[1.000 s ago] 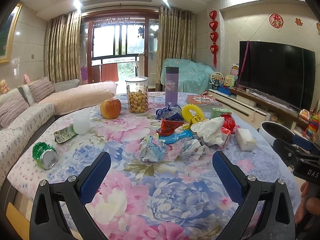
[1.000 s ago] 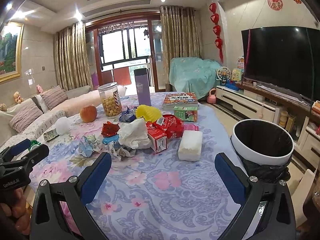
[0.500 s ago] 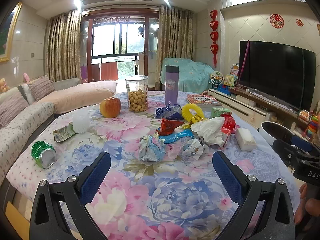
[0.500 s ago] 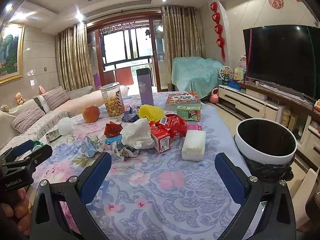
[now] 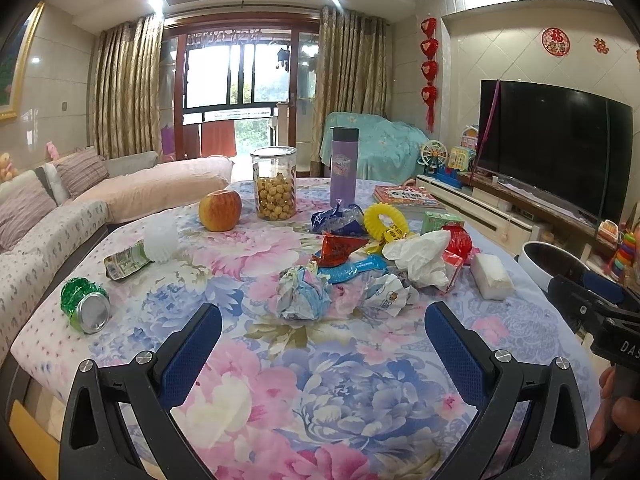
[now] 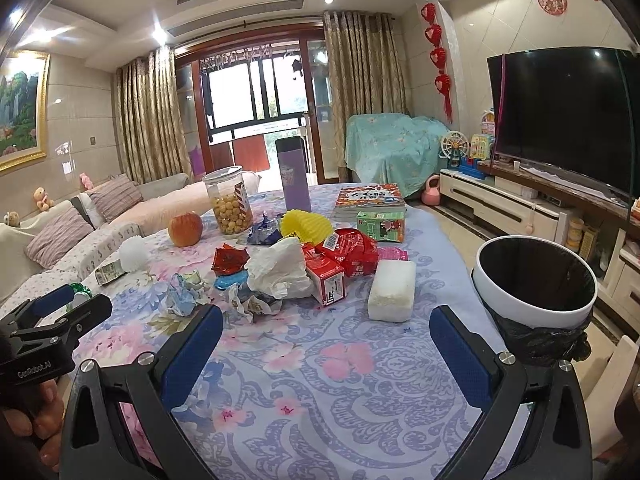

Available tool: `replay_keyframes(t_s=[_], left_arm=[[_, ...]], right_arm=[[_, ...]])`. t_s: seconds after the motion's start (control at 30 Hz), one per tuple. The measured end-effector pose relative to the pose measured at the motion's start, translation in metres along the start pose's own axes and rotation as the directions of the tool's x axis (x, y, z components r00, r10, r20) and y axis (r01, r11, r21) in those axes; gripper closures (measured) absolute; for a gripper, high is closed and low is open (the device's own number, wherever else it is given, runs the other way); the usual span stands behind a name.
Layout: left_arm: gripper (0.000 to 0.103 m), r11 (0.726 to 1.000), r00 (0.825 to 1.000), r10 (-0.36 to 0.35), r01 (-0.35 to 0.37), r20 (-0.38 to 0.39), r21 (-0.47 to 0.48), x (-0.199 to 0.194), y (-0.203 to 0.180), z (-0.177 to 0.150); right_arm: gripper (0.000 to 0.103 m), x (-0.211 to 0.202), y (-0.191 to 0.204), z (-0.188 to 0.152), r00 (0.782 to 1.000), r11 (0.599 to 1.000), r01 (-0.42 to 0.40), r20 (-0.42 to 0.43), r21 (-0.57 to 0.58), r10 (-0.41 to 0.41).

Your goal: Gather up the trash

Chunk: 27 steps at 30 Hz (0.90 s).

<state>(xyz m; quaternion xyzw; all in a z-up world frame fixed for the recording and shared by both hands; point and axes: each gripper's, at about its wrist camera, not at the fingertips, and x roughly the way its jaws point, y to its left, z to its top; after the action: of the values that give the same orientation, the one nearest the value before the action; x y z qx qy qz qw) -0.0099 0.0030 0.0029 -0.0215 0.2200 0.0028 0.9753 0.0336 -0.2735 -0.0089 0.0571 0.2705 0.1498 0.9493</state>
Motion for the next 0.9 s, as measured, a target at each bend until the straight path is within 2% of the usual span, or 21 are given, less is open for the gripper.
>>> replay_keyframes(t_s=[0.63, 0.9], left_arm=[[0.001, 1.0, 1.0, 0.0, 0.0, -0.003, 0.002, 0.003, 0.002, -0.002], [0.001, 1.0, 0.999, 0.006, -0.006, -0.033, -0.008, 0.023, 0.011, 0.006]], right_arm=[[0.0, 0.001, 0.002, 0.001, 1.0, 1.0, -0.027, -0.004, 0.012, 0.027], [0.0, 0.015, 0.006, 0.006, 0.998, 0.998, -0.06, -0.02, 0.018, 0.06]])
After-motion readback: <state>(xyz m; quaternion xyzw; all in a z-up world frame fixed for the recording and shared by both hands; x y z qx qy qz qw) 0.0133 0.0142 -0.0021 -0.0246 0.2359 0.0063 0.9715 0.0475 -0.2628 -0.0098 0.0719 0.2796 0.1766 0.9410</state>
